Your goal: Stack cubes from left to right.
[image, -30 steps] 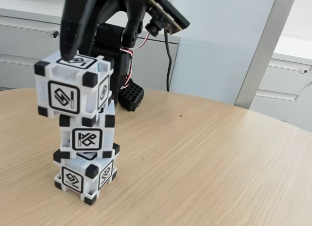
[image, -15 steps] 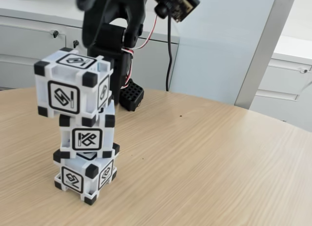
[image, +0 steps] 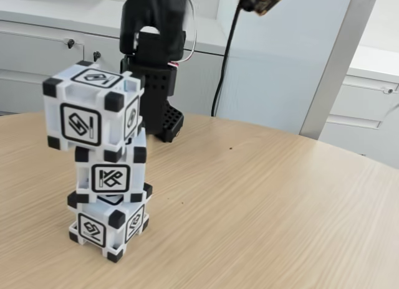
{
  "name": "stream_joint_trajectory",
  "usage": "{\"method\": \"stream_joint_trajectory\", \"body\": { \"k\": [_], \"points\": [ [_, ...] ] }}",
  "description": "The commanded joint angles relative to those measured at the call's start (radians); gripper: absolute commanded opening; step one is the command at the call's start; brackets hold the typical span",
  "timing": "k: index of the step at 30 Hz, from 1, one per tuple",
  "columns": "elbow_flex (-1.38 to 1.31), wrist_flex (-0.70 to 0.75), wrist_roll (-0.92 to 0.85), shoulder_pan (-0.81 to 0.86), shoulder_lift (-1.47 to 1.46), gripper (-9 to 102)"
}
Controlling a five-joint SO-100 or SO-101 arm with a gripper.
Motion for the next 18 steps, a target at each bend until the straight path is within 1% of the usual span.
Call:
{"method": "stream_joint_trajectory", "body": {
  "k": [1,4,8,13,18],
  "points": [
    [-0.005,-0.017,0.054,-0.092,0.005,0],
    [-0.005,-0.034,0.104,-0.206,0.005,0],
    [-0.002,-0.147,0.175,-0.324,0.008,0],
    [0.046,-0.267,0.232,-0.354,0.095,0],
    [0.256,-0.364,0.256,-0.356,0.252,0]
  ]
}}
